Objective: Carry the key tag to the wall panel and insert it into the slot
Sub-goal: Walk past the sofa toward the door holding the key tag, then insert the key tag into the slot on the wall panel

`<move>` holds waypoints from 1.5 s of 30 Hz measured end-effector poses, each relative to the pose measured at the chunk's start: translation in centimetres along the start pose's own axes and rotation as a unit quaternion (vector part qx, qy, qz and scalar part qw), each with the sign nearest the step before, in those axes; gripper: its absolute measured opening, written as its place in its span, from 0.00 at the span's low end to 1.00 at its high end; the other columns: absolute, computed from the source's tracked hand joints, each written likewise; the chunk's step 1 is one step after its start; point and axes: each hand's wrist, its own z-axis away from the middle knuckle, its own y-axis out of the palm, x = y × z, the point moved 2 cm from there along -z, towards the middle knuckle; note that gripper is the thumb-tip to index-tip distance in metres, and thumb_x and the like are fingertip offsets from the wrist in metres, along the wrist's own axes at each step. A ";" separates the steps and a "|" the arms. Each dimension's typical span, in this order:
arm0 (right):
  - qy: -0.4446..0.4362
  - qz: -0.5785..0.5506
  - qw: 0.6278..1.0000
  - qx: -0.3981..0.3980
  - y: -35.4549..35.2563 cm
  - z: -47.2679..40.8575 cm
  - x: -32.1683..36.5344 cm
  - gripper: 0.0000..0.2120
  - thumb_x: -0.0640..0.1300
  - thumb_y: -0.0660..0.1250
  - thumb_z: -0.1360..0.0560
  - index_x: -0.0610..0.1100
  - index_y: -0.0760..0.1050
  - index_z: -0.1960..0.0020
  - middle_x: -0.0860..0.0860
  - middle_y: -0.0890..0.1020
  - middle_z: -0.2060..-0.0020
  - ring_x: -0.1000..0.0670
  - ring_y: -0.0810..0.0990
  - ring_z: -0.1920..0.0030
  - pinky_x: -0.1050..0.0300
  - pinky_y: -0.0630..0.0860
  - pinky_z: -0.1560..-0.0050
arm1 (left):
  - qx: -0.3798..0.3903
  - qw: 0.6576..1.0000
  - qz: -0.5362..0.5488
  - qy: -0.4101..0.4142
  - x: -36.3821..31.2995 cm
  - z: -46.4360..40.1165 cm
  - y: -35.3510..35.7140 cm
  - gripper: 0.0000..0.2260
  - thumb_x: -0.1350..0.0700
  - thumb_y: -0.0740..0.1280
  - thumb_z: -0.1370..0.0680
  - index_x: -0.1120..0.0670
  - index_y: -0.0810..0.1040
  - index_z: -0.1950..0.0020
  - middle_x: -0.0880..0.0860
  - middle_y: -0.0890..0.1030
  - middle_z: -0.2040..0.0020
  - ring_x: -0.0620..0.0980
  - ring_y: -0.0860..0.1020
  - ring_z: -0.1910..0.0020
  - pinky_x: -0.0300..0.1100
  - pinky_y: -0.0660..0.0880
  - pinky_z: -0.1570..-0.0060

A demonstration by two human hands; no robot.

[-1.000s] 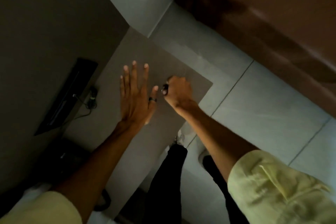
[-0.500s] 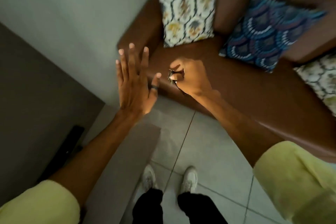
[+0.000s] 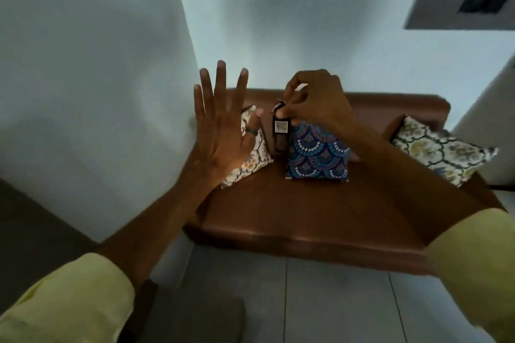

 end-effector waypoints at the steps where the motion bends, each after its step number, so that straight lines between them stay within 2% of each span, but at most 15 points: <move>1: -0.009 0.009 1.000 -0.020 -2.0 0.0 0.3 0.15 0.43 0.84 0.38 0.46 0.85 0.54 0.46 0.88 0.62 0.53 0.87 0.61 0.47 0.86 0.51 | -0.007 1.000 -0.004 0.022 -0.9 -1.5 -0.4 0.35 0.39 0.59 0.13 0.47 0.46 0.11 0.59 0.46 0.11 0.61 0.38 0.13 0.58 0.39 0.14; 4: -0.047 0.020 0.995 -0.089 -7.4 0.6 0.1 0.09 0.42 0.79 0.32 0.49 0.88 0.52 0.50 0.90 0.60 0.59 0.86 0.61 0.60 0.83 0.49 | -0.019 0.999 0.013 0.044 -4.6 -5.5 -1.3 0.33 0.38 0.55 0.12 0.49 0.49 0.11 0.60 0.48 0.11 0.62 0.41 0.13 0.62 0.43 0.14; 7: -0.072 0.019 0.986 -0.146 -12.8 2.1 -1.3 0.06 0.38 0.75 0.28 0.46 0.88 0.52 0.50 0.90 0.57 0.57 0.87 0.59 0.58 0.84 0.50 | -0.022 0.998 0.042 0.041 -10.1 -7.9 -1.5 0.32 0.40 0.57 0.12 0.52 0.53 0.11 0.61 0.51 0.12 0.66 0.46 0.13 0.65 0.48 0.15; 10: -0.085 0.049 0.978 -0.185 -18.8 4.3 -3.5 0.06 0.38 0.73 0.27 0.45 0.87 0.53 0.53 0.89 0.61 0.70 0.80 0.66 0.76 0.75 0.60 | -0.031 0.996 0.054 0.064 -16.5 -9.3 -1.3 0.32 0.41 0.57 0.12 0.54 0.56 0.12 0.62 0.52 0.12 0.66 0.47 0.13 0.66 0.48 0.15; 12: -0.084 0.076 0.973 -0.202 -22.7 5.9 -4.8 0.05 0.40 0.73 0.26 0.46 0.87 0.53 0.56 0.86 0.65 0.71 0.78 0.68 0.79 0.69 0.63 | -0.036 0.995 0.056 0.073 -20.5 -10.0 -1.0 0.32 0.40 0.55 0.12 0.54 0.55 0.11 0.61 0.51 0.12 0.65 0.45 0.13 0.65 0.47 0.14; 16: -0.081 0.109 0.958 -0.253 -31.8 10.3 -8.1 0.03 0.41 0.74 0.26 0.47 0.87 0.54 0.51 0.88 0.62 0.60 0.80 0.68 0.74 0.74 0.62 | -0.049 0.992 0.076 0.088 -30.3 -12.2 -0.4 0.33 0.38 0.52 0.11 0.54 0.53 0.11 0.60 0.49 0.11 0.65 0.43 0.13 0.65 0.46 0.14; 18: -0.086 0.124 0.950 -0.272 -35.8 12.3 -9.7 0.03 0.42 0.74 0.26 0.47 0.87 0.54 0.50 0.88 0.62 0.53 0.83 0.65 0.59 0.81 0.57 | -0.067 0.991 0.082 0.085 -35.2 -13.3 -0.1 0.33 0.38 0.53 0.11 0.54 0.52 0.11 0.60 0.49 0.11 0.66 0.44 0.13 0.65 0.46 0.14; 20: -0.094 0.142 0.942 -0.289 -39.8 14.3 -11.7 0.03 0.42 0.73 0.25 0.47 0.87 0.54 0.49 0.88 0.61 0.50 0.83 0.63 0.54 0.81 0.55 | -0.085 0.988 0.096 0.089 -40.3 -14.1 0.2 0.33 0.38 0.53 0.11 0.54 0.52 0.11 0.60 0.49 0.11 0.65 0.44 0.13 0.64 0.46 0.14; 27: -0.112 0.194 0.927 -0.300 -50.4 18.8 -19.2 0.04 0.41 0.73 0.24 0.48 0.86 0.53 0.50 0.87 0.59 0.55 0.79 0.62 0.62 0.76 0.56 | -0.088 0.982 0.125 0.115 -54.6 -15.6 2.6 0.33 0.39 0.54 0.12 0.54 0.53 0.11 0.60 0.50 0.11 0.59 0.38 0.13 0.61 0.42 0.14; 30: -0.116 0.220 0.920 -0.303 -54.5 19.5 -22.8 0.04 0.41 0.73 0.25 0.47 0.86 0.52 0.49 0.86 0.51 0.54 0.80 0.53 0.63 0.75 0.52 | -0.096 0.977 0.131 0.138 -59.2 -17.0 4.4 0.33 0.39 0.55 0.12 0.54 0.54 0.11 0.59 0.50 0.11 0.60 0.39 0.13 0.63 0.45 0.14; 32: -0.116 0.231 0.914 -0.313 -57.0 19.5 -25.0 0.04 0.40 0.74 0.25 0.45 0.86 0.52 0.49 0.86 0.49 0.56 0.78 0.51 0.71 0.71 0.51 | -0.104 0.976 0.132 0.141 -61.9 -17.9 5.8 0.33 0.38 0.53 0.12 0.55 0.56 0.12 0.60 0.51 0.11 0.61 0.41 0.13 0.64 0.46 0.14; 34: -0.110 0.230 0.914 -0.316 -59.8 19.1 -27.4 0.04 0.38 0.73 0.24 0.44 0.86 0.52 0.51 0.87 0.51 0.60 0.77 0.55 0.80 0.65 0.53 | -0.110 0.976 0.126 0.140 -64.7 -19.1 7.7 0.34 0.36 0.51 0.12 0.55 0.56 0.12 0.60 0.52 0.12 0.63 0.44 0.12 0.65 0.47 0.14; 36: -0.095 0.217 0.922 -0.306 -62.5 18.3 -30.1 0.03 0.39 0.71 0.23 0.44 0.85 0.52 0.54 0.86 0.54 0.61 0.77 0.61 0.83 0.67 0.58 | -0.117 0.977 0.117 0.137 -67.4 -20.6 10.1 0.34 0.35 0.50 0.13 0.55 0.56 0.12 0.60 0.52 0.12 0.64 0.46 0.12 0.64 0.48 0.14; 42: -0.051 0.207 0.946 -0.244 -71.1 14.6 -36.8 0.04 0.43 0.66 0.19 0.44 0.79 0.50 0.58 0.79 0.64 0.60 0.80 0.64 0.69 0.74 0.65 | -0.134 0.982 0.097 0.096 -74.8 -25.8 17.1 0.35 0.35 0.51 0.13 0.55 0.56 0.12 0.60 0.52 0.11 0.62 0.45 0.12 0.60 0.43 0.14; 45: -0.055 0.204 0.943 -0.259 -75.9 12.6 -39.8 0.03 0.44 0.69 0.20 0.45 0.81 0.50 0.56 0.83 0.63 0.55 0.83 0.63 0.63 0.81 0.62 | -0.134 0.982 0.097 0.096 -79.0 -28.5 20.9 0.35 0.35 0.52 0.13 0.55 0.56 0.12 0.60 0.52 0.12 0.60 0.44 0.12 0.59 0.42 0.14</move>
